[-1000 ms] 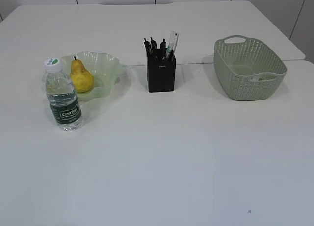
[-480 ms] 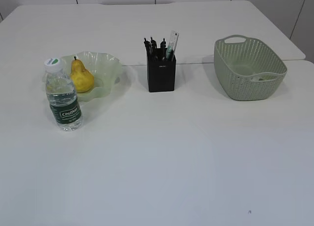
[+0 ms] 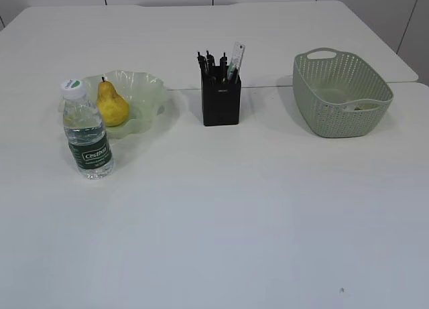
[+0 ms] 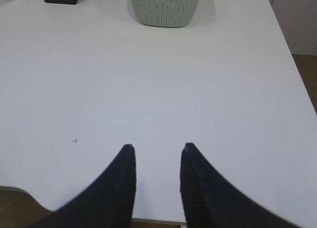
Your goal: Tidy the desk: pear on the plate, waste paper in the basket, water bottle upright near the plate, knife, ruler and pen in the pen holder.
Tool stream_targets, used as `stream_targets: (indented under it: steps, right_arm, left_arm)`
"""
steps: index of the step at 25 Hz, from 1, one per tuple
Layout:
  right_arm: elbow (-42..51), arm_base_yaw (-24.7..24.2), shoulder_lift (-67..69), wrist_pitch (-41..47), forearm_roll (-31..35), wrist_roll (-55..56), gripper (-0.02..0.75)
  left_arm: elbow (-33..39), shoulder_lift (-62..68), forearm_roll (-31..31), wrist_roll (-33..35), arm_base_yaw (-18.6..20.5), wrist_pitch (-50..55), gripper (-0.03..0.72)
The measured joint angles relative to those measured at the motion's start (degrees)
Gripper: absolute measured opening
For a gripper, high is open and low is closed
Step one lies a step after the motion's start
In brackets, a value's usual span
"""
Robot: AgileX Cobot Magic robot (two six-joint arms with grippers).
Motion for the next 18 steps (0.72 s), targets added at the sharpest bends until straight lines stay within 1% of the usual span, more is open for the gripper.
stream_targets:
  steps: [18]
  right_arm:
    - [0.0, 0.0, 0.0, 0.0, 0.0, 0.0, 0.260]
  left_arm:
    - [0.0, 0.0, 0.0, 0.0, 0.0, 0.0, 0.239]
